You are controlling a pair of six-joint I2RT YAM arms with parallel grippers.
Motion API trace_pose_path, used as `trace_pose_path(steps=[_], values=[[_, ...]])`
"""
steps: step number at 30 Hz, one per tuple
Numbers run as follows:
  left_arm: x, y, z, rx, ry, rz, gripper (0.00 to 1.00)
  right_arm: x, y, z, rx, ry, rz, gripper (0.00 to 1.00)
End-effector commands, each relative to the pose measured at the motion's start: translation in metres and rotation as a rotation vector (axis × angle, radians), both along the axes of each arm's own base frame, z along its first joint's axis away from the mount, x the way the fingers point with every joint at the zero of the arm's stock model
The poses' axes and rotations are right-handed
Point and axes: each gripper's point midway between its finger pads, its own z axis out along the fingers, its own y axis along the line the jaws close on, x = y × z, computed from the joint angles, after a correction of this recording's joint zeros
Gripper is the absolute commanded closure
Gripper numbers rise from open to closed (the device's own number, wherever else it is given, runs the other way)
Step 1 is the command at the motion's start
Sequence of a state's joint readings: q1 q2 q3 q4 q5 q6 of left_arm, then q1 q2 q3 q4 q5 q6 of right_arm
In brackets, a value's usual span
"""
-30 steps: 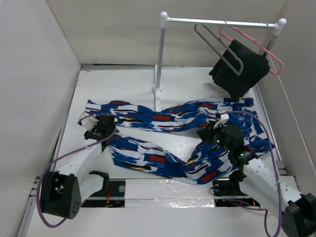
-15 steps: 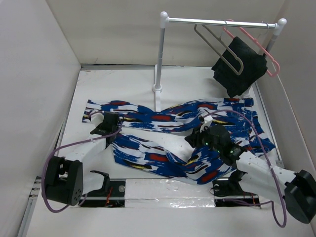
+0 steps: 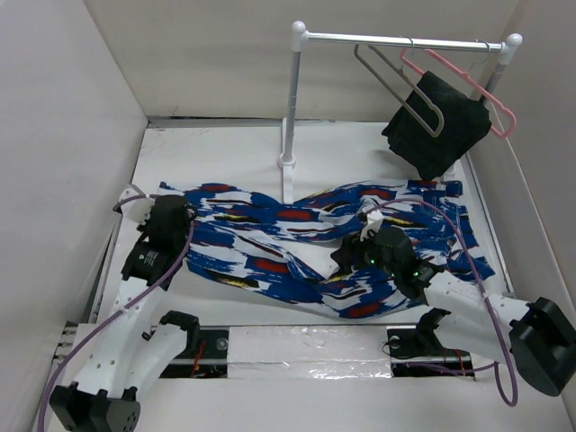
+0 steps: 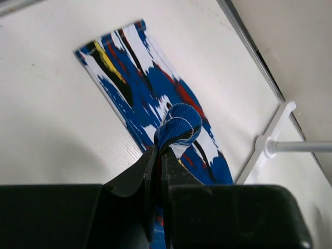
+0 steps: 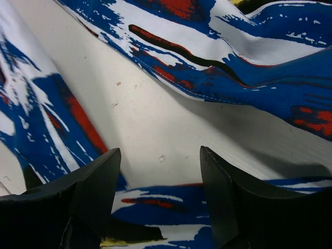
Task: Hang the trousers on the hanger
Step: Flatten out the trousers at the center of the board.
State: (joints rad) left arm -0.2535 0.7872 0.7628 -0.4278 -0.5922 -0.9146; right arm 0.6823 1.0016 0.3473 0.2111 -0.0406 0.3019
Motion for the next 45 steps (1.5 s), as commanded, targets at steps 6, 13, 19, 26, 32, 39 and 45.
trace_pose_path(steps=[6, 13, 19, 26, 32, 39, 45], values=[[0.018, 0.01, -0.019, 0.093, 0.145, 0.071, 1.0, 0.013, 0.006, 0.03, 0.059, -0.096, -0.013, 0.25], [0.102, -0.088, -0.065, 0.029, 0.306, -0.163, 0.89, 0.011, 0.0, 0.032, 0.05, -0.106, -0.029, 0.23], [0.086, -0.218, -0.076, -0.016, 0.262, -0.424, 0.89, 0.013, 0.001, 0.042, 0.029, -0.139, -0.032, 0.63], [0.06, -0.255, -0.047, -0.182, 0.132, -0.624, 0.56, -0.002, 0.03, 0.058, 0.028, -0.167, 0.042, 0.97], [0.024, -0.276, -0.087, -0.185, 0.225, -0.726, 0.52, -0.005, 0.03, 0.077, 0.054, -0.196, 0.016, 0.83], [0.027, -0.176, -0.05, -0.12, 0.079, -0.44, 0.54, 0.001, 0.034, 0.09, 0.027, -0.216, 0.025, 1.0], [0.02, -0.134, -0.094, -0.169, 0.108, -0.417, 0.54, -0.003, 0.046, 0.077, 0.028, -0.182, 0.057, 0.97]])
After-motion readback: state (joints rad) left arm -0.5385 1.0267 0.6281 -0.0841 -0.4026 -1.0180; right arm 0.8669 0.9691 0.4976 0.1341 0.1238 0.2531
